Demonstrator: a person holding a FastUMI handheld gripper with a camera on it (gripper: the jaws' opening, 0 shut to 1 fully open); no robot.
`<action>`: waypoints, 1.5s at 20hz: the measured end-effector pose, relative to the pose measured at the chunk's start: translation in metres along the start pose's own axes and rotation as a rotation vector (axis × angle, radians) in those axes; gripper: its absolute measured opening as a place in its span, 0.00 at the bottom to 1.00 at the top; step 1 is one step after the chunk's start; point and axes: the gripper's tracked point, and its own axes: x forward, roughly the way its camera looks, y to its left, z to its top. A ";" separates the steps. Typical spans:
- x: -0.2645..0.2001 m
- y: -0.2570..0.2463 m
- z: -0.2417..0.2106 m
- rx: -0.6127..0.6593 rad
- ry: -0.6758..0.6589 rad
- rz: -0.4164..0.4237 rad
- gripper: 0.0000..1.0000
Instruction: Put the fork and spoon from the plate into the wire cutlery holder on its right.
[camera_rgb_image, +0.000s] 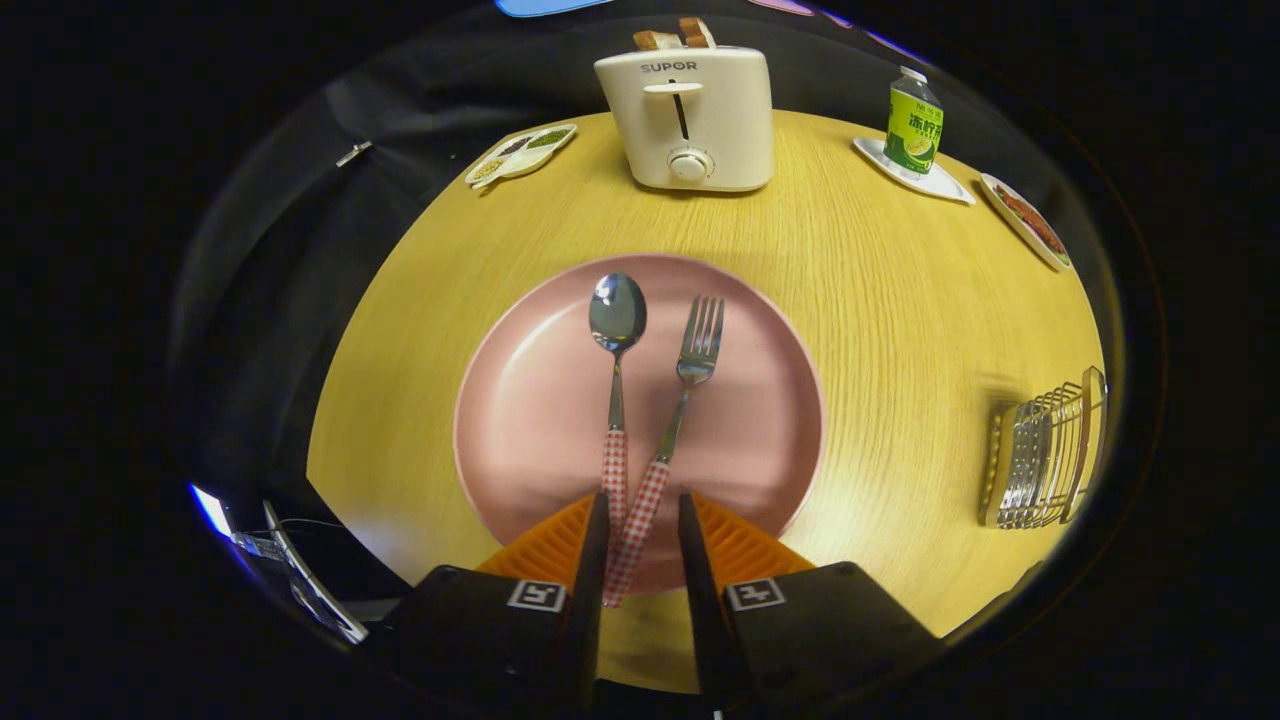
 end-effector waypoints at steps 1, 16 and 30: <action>-0.001 0.001 0.000 0.001 0.009 0.006 0.35; -0.036 0.000 -0.001 0.008 0.036 0.117 0.10; -0.171 -0.105 -0.004 -0.029 0.042 0.083 0.10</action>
